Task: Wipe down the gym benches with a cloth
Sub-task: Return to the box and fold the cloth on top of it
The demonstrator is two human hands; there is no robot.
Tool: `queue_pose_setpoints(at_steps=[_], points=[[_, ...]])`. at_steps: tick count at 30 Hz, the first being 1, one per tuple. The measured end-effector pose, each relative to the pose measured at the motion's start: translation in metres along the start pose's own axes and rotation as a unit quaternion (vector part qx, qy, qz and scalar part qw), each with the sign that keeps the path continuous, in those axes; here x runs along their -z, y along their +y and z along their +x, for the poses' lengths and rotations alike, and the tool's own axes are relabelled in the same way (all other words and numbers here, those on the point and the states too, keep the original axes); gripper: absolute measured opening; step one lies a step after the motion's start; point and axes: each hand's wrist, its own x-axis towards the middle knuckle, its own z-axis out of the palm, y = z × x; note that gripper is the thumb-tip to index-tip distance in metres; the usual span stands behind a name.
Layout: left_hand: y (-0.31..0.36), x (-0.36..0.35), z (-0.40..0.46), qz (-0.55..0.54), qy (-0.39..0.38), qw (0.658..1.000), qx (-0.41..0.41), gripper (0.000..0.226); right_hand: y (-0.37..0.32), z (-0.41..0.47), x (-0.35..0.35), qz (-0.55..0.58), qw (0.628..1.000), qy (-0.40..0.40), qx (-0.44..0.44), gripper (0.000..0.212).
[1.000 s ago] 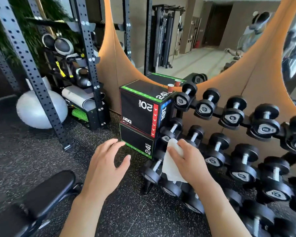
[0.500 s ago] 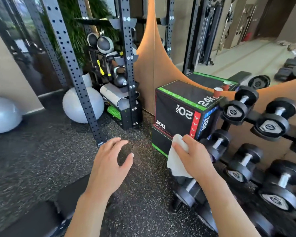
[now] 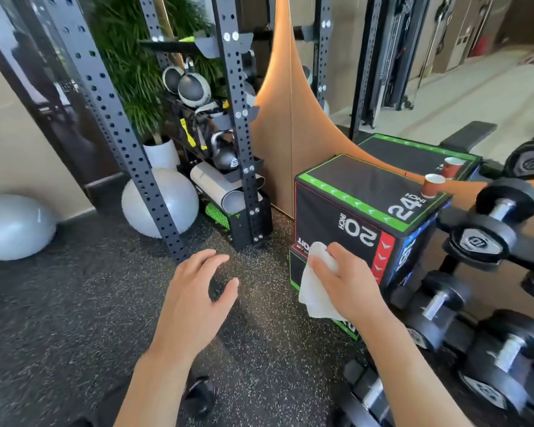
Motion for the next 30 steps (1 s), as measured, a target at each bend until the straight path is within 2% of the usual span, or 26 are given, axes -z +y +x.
queue_pose_setpoints(at_steps=[7,19,30], points=[[-0.029,-0.039,0.104,-0.023,-0.019,0.999,-0.026,0.047,0.014,0.086,-0.02,-0.03,0.999,0.033,-0.022,0.041],[-0.087,-0.102,0.34,-0.062,-0.06,0.987,-0.138,0.047,-0.006,0.262,-0.052,-0.099,0.981,0.139,-0.09,0.038],[-0.087,-0.173,0.456,-0.054,-0.074,0.978,-0.186,0.045,0.042,0.357,-0.054,-0.132,0.965,0.173,-0.146,0.037]])
